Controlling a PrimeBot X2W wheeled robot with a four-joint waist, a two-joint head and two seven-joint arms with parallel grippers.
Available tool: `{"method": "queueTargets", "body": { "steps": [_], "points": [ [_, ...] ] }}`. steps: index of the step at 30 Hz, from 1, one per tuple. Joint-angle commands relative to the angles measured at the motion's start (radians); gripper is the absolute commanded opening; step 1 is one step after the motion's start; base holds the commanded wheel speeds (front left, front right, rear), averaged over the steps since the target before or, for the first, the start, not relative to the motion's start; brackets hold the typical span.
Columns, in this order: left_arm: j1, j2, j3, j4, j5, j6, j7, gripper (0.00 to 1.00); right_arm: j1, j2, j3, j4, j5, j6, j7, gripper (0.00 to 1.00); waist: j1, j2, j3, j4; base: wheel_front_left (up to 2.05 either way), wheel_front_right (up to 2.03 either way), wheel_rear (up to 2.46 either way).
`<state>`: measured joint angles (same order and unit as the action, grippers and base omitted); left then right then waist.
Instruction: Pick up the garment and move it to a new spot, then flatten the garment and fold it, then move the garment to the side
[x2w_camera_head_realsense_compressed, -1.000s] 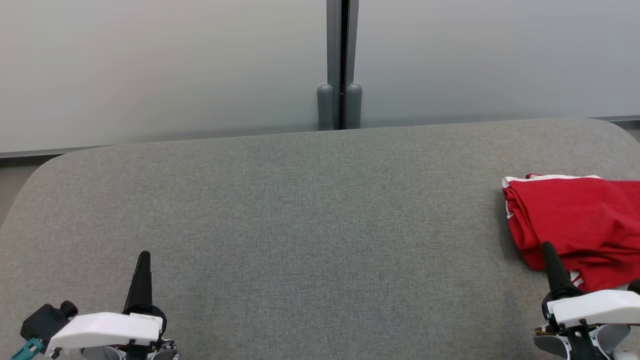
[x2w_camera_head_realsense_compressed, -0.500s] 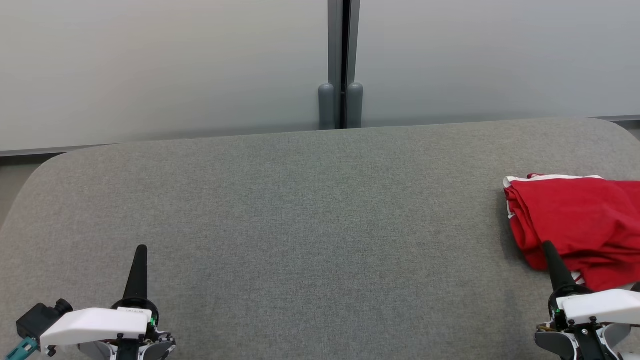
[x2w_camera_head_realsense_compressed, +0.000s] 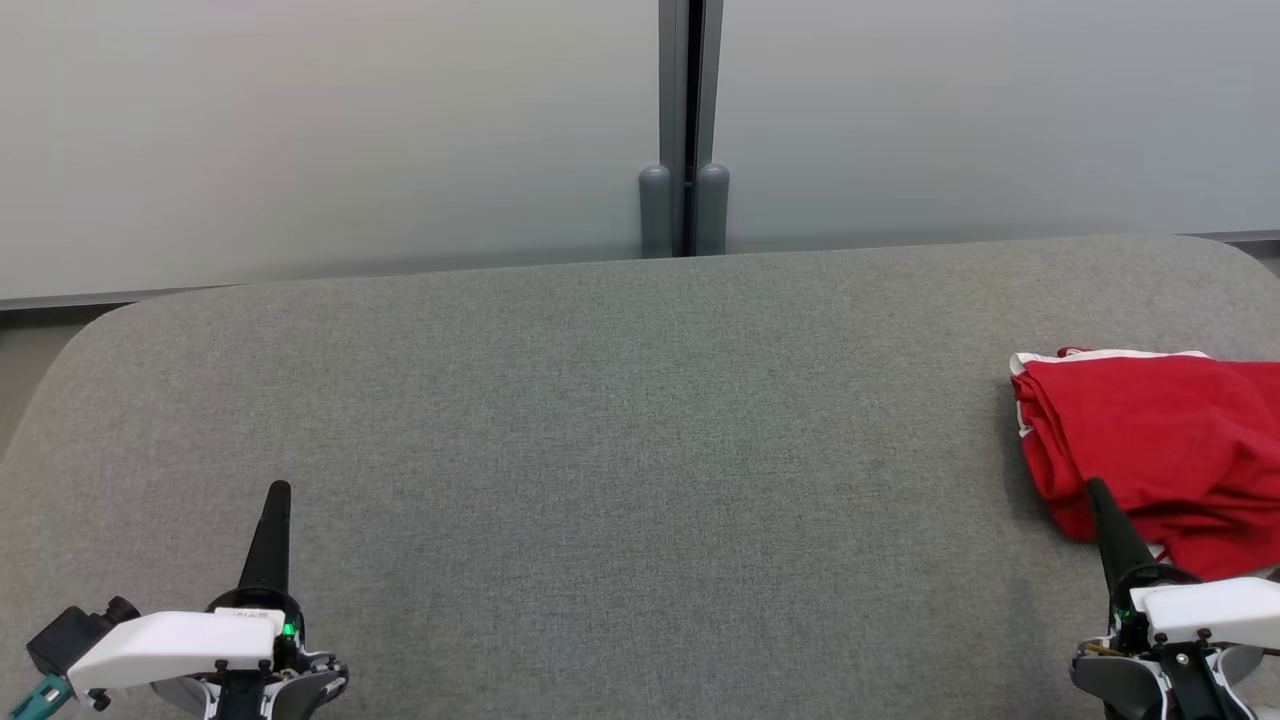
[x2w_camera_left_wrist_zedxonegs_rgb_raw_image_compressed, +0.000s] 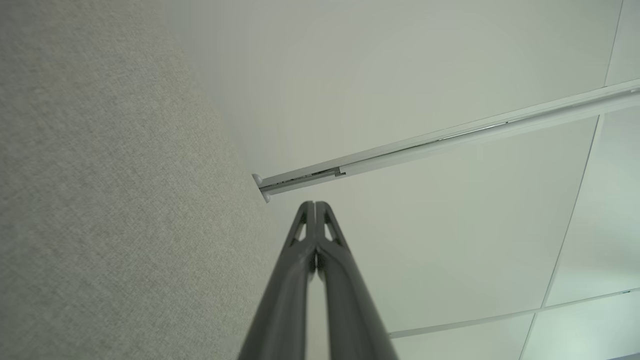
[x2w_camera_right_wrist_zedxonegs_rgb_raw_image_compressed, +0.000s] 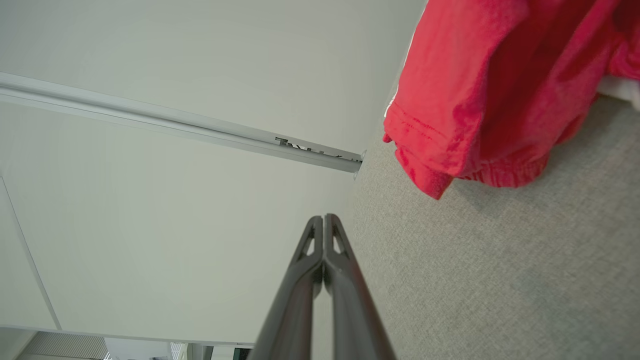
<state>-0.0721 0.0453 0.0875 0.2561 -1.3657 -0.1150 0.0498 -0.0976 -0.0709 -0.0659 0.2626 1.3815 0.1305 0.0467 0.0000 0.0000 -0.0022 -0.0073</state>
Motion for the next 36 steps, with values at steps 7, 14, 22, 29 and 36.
{"method": "queueTargets", "body": {
  "steps": [7,14,22,29,36],
  "points": [
    [-0.029,0.007,0.012,-0.01,-0.066,-0.01,0.019,0.0,-0.016,0.003,-0.018,-0.013,0.063,0.0,0.022,0.0,0.0,0.0,0.001,0.002,0.0,0.0,0.0],
    [-0.033,0.007,0.017,-0.01,-0.118,-0.012,0.031,0.0,-0.017,0.008,-0.028,-0.015,0.112,0.0,0.036,0.0,0.0,0.0,0.002,0.003,0.0,0.0,0.0],
    [-0.039,0.007,0.022,-0.011,-0.175,-0.016,0.047,0.0,-0.016,0.013,-0.039,-0.017,0.163,0.0,0.052,0.0,0.0,0.0,0.003,0.005,0.0,0.0,0.0],
    [-0.042,0.007,0.027,-0.012,-0.219,-0.019,0.059,0.0,-0.014,0.018,-0.047,-0.018,0.205,0.0,0.063,0.0,0.0,0.0,0.004,0.006,0.0,0.0,0.0],
    [-0.043,0.007,0.03,-0.012,-0.248,-0.017,0.068,0.0,-0.014,0.02,-0.052,-0.02,0.232,0.0,0.072,0.0,0.0,0.0,0.005,0.007,0.0,0.0,0.0]
  ]
}}
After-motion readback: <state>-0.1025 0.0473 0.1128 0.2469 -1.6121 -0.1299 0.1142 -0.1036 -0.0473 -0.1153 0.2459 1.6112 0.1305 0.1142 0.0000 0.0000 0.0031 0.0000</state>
